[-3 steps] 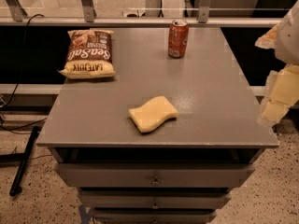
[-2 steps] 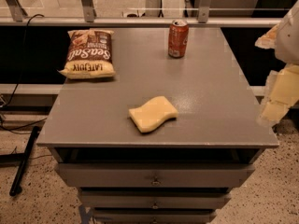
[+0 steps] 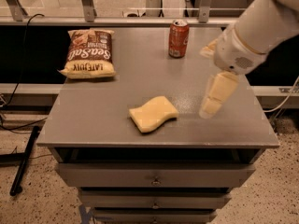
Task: Move brown chip bag near coke can
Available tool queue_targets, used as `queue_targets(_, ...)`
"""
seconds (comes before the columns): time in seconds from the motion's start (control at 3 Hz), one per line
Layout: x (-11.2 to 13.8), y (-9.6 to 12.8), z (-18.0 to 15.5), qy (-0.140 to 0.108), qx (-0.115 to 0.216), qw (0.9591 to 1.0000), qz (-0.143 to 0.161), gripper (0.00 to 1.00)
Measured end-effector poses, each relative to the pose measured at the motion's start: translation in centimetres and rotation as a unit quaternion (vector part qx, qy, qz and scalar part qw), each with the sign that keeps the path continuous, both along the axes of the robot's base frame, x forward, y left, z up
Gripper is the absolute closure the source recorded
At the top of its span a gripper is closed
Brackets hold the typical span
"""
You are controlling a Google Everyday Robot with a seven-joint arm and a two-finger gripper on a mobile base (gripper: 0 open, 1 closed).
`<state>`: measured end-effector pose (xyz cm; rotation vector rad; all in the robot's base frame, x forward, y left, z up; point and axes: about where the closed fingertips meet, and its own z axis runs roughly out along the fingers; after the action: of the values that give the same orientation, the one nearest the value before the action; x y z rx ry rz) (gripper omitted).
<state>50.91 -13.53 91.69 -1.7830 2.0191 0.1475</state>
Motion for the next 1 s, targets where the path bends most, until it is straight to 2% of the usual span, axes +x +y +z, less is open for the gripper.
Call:
queue_targets(0.33, 5.8, 8.1, -1.4, -0.020, 0.092, 0.9937, 0.060, 0.00)
queue_targets(0.67, 8.6, 12.9, 0.1, -0.042, 0.150, 0.9836, 0.090, 0.00)
queue_targets(1.0, 8.6, 12.9, 0.1, -0.042, 0.150, 0.9836, 0.090, 0.00)
